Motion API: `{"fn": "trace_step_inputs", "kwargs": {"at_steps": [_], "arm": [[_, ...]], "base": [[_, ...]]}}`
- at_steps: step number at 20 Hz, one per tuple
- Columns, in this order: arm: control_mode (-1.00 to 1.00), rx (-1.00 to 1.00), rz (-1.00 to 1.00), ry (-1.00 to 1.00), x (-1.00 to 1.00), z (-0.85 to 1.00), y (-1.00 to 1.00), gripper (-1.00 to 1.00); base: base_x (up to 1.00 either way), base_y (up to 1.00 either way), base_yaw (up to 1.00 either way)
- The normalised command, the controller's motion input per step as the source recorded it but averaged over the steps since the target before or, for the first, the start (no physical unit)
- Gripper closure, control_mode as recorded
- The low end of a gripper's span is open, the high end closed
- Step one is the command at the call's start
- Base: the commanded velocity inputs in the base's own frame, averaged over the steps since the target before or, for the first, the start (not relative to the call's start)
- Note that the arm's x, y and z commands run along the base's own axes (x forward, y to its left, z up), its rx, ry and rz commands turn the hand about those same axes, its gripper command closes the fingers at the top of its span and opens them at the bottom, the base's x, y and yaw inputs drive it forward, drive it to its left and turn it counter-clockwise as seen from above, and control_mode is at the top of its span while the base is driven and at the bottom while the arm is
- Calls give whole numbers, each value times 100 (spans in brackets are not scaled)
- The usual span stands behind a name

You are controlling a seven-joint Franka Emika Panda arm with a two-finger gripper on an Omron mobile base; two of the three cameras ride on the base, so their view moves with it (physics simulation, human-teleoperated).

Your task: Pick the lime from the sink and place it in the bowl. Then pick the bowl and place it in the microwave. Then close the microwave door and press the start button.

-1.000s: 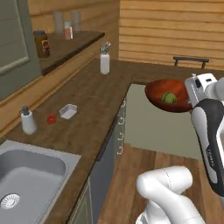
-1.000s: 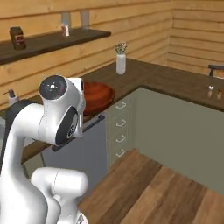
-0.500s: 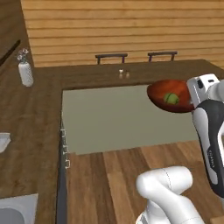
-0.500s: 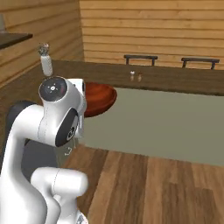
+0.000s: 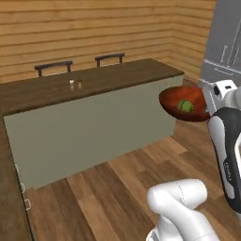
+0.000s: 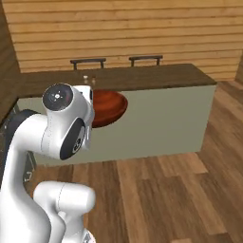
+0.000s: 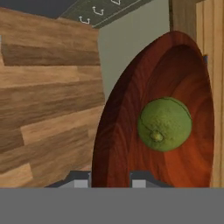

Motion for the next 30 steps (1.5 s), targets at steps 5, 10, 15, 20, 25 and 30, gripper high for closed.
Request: {"fn": "trace_step_inputs", "kwargs": {"at_steps": [5,10,15,20,25,30], "arm": [[100,0,0,0,0,0,0,100],[100,0,0,0,0,0,0,100],[100,0,0,0,0,0,0,100],[100,0,0,0,0,0,0,100],[100,0,0,0,0,0,0,100],[100,0,0,0,0,0,0,100]], "base": [[4,-8,-54],[0,0,-52],[0,-1,-52],[33,6,-49],[89,2,-35],[100,0,-34]]}}
